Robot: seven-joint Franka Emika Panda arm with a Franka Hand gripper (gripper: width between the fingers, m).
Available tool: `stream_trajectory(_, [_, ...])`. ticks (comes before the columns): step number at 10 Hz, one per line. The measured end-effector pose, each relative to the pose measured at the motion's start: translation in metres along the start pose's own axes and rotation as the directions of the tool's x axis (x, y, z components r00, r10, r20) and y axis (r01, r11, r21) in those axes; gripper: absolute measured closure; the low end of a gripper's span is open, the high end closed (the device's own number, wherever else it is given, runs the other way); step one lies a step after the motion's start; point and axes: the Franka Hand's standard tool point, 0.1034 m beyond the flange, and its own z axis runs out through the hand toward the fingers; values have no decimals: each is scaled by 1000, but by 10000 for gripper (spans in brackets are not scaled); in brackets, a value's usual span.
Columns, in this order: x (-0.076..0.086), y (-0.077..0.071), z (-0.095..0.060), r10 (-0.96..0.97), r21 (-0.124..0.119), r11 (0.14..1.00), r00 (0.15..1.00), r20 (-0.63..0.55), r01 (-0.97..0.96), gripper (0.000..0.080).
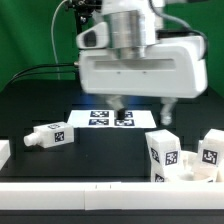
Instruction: Assemble stool
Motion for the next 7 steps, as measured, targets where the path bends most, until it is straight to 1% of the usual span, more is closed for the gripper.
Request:
stream_trajectory(1, [4, 26, -5, -22, -2, 1000, 1000, 3, 22, 151])
stream_trajectory(2, [7, 35, -4, -75, -8, 997, 997, -17, 75, 151])
stream_trajectory(3, [10, 33, -4, -110, -11, 994, 993, -46, 109, 151])
stream_trajectory(5, [9, 33, -4, -92, -10, 996, 995, -40, 92, 151])
stream_trajectory(6, [9, 40, -2, -65, -9, 998, 997, -36, 64, 151])
stream_trajectory(7, [7, 65, 3, 30, -23, 999, 999, -25, -31, 151])
